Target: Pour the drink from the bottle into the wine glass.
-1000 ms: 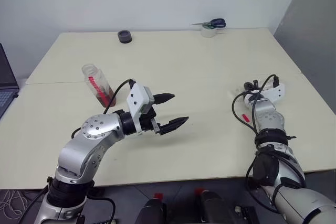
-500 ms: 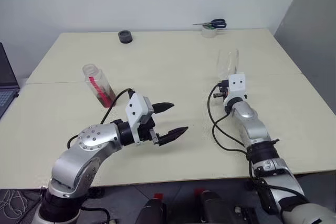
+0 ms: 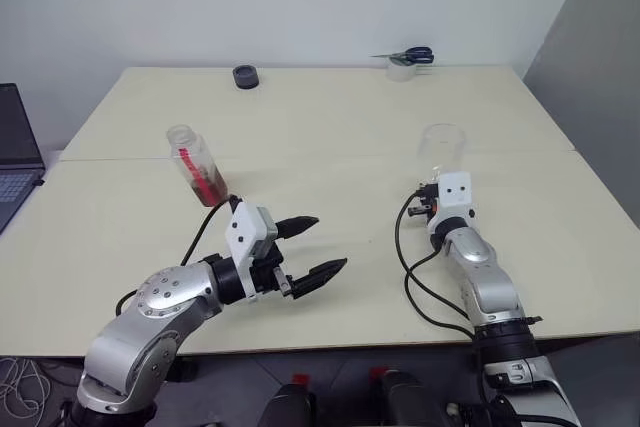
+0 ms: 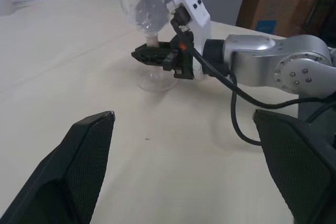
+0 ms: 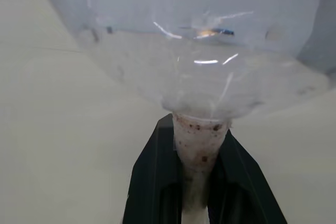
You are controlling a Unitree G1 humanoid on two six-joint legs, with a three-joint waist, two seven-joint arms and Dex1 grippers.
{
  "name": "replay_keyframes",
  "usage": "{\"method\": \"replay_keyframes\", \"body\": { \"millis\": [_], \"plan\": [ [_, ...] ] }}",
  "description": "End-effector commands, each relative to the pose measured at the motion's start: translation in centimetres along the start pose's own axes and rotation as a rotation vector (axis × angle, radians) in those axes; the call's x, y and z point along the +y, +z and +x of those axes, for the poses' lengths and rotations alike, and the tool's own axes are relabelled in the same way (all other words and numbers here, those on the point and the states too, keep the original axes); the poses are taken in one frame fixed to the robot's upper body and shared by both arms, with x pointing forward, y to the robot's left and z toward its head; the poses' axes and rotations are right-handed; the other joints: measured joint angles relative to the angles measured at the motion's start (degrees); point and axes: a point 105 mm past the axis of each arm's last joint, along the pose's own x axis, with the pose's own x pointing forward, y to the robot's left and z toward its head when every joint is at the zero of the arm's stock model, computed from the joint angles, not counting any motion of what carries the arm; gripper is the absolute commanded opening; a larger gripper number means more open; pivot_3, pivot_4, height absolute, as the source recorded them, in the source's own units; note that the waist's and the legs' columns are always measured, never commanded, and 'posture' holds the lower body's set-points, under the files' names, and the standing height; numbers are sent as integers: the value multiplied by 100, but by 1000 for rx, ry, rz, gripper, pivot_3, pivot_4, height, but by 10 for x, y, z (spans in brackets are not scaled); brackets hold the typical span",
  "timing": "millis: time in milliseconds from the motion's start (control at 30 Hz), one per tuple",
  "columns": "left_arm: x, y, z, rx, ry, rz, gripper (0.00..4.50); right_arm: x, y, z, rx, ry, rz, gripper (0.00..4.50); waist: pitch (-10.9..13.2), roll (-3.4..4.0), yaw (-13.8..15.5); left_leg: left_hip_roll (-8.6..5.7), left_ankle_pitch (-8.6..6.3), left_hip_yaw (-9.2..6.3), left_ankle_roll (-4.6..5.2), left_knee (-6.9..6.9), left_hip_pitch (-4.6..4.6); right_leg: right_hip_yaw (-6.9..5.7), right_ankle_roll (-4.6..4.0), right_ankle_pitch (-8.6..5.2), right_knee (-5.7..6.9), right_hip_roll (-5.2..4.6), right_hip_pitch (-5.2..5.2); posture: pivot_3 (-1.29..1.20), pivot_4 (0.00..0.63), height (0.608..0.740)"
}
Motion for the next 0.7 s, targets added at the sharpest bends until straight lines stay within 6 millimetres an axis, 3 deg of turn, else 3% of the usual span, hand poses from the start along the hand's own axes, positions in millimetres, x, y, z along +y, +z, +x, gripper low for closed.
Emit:
{"method": "replay_keyframes", "body": {
  "millis": [33, 167, 300, 467, 700],
  "plan": [
    [15, 10, -9, -45, 115, 67, 4500, 52, 33, 13, -151, 217, -27, 425, 13, 12, -103, 10, 0, 10, -1, -2, 0, 8, -1, 0, 0, 0, -6, 0, 150, 740],
    [25, 6, -27, -41, 265, 72, 4500, 96, 53, 33, -250, 375, -39, 425, 38, 28, -218, 25, 4, 25, -7, -11, -9, 12, -18, -4, 27, 5, -43, 0, 150, 740],
    [19, -6, -52, -5, 415, 58, 4500, 132, 51, 50, -249, 475, -70, 425, 44, 24, -225, 27, 11, 21, -24, -15, -32, 9, -30, -9, 38, 5, -75, 0, 150, 740],
    [9, -9, -79, 11, 586, 51, 4500, 169, 46, 54, -229, 596, -132, 425, 47, 20, -128, 13, 7, 17, -31, -8, -62, 7, -29, -8, 20, -11, -84, 0, 150, 740],
    [3, -11, -92, 15, 696, 43, 4500, 177, 45, 60, -177, 595, -108, 425, 49, 24, -109, 11, 5, 10, -28, -6, -63, -1, -30, -9, 28, -11, -85, 0, 150, 740]
  ]
}}
